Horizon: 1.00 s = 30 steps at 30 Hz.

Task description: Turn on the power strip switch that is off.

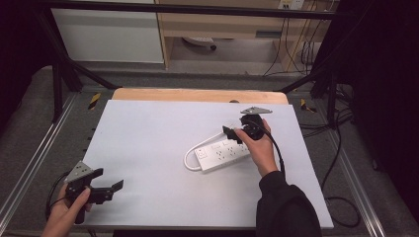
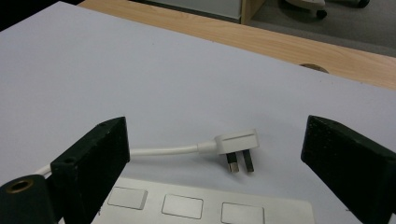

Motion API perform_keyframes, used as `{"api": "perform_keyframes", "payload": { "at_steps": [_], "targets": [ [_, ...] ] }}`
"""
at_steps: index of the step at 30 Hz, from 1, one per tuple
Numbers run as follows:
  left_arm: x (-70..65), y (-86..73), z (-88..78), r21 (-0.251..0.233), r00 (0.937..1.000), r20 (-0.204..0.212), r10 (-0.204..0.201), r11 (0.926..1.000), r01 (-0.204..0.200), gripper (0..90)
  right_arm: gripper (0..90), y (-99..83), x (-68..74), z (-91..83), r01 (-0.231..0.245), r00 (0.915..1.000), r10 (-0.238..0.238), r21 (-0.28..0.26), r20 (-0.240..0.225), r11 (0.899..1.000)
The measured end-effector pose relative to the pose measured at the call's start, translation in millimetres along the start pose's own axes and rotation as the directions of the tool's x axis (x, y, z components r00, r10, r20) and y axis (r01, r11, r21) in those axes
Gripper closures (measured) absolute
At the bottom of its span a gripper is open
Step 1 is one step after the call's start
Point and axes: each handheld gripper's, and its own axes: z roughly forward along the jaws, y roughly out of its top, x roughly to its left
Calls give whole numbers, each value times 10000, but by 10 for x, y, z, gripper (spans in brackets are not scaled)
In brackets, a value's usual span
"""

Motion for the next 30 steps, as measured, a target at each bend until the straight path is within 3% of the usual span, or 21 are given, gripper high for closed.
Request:
{"api": "perform_keyframes", "payload": {
  "at_steps": [4, 14, 30],
  "targets": [
    [-2, 0, 2, 17, 10000, 20, 32, 10000, -32, 70, 137, -15, 12, 33, 33, 10000, -33, 108, -21, 9999],
    [-15, -2, 12, 123, 9999, 46, 104, 9999, -105, 71, 384, -46, 86, 98, 79, 9993, -66, 355, -375, 9993],
    [-22, -5, 25, 235, 9998, 53, 216, 9995, -217, 72, 610, -106, 144, 189, 121, 9979, -96, 382, -635, 9992]
  ]
}}
